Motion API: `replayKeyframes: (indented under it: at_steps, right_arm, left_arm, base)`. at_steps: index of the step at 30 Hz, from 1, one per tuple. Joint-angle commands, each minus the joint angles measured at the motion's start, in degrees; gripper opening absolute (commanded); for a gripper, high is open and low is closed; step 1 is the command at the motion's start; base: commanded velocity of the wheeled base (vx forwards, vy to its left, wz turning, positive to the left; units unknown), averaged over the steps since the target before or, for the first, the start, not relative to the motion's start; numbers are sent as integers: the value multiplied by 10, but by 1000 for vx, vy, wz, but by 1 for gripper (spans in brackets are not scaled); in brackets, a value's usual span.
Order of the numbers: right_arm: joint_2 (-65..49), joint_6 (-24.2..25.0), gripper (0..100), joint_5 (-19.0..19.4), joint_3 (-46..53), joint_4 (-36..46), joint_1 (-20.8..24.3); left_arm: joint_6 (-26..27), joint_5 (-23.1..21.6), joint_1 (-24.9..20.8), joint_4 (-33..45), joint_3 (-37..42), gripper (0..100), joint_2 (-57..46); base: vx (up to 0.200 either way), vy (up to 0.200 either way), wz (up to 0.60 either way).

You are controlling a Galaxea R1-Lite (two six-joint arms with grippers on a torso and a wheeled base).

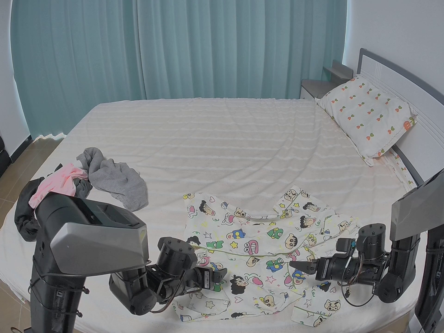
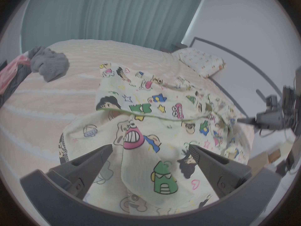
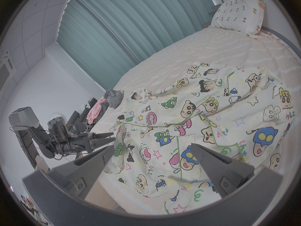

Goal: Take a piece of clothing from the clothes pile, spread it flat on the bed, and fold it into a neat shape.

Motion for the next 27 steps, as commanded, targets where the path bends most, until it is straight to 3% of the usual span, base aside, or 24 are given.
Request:
replayKeyframes:
  at_steps: [1, 20, 21, 27]
  right_arm:
    - [0, 0, 100, 0, 0, -7, 0]
    - [1, 0, 100, 0, 0, -7, 0]
    - [1, 0, 100, 0, 0, -7, 0]
    - [2, -1, 100, 0, 0, -7, 0]
  left_arm:
    - [12, -1, 0, 4, -4, 100, 27]
    - [10, -15, -1, 19, -7, 100, 29]
    - [10, -15, 0, 19, -5, 0, 29]
    - [9, -14, 2, 19, 3, 0, 26]
  base:
    - [0, 0, 0]
    - [0, 0, 0]
    - [0, 0, 0]
    - [0, 0, 0]
